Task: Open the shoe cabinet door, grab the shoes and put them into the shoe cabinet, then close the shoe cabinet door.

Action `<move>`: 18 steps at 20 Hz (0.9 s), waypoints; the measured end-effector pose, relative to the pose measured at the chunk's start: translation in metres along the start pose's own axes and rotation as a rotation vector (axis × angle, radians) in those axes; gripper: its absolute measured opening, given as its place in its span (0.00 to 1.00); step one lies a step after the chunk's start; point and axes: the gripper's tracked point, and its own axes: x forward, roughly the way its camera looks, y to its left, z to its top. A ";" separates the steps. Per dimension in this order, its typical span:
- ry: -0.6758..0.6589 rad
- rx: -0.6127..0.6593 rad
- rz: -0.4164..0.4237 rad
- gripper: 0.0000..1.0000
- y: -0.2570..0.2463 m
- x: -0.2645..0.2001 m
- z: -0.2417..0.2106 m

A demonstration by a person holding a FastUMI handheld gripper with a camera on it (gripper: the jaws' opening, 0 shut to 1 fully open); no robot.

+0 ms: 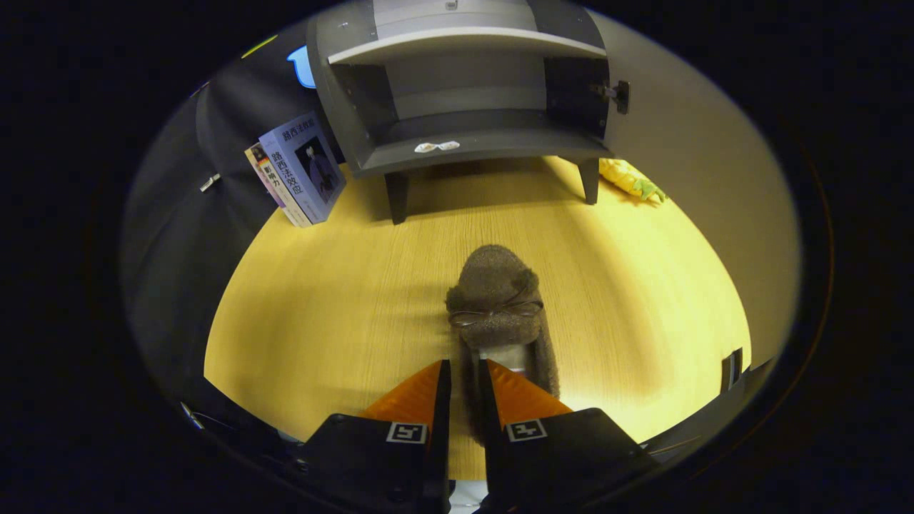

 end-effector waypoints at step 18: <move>-0.104 -0.001 0.012 0.25 0.005 0.072 0.026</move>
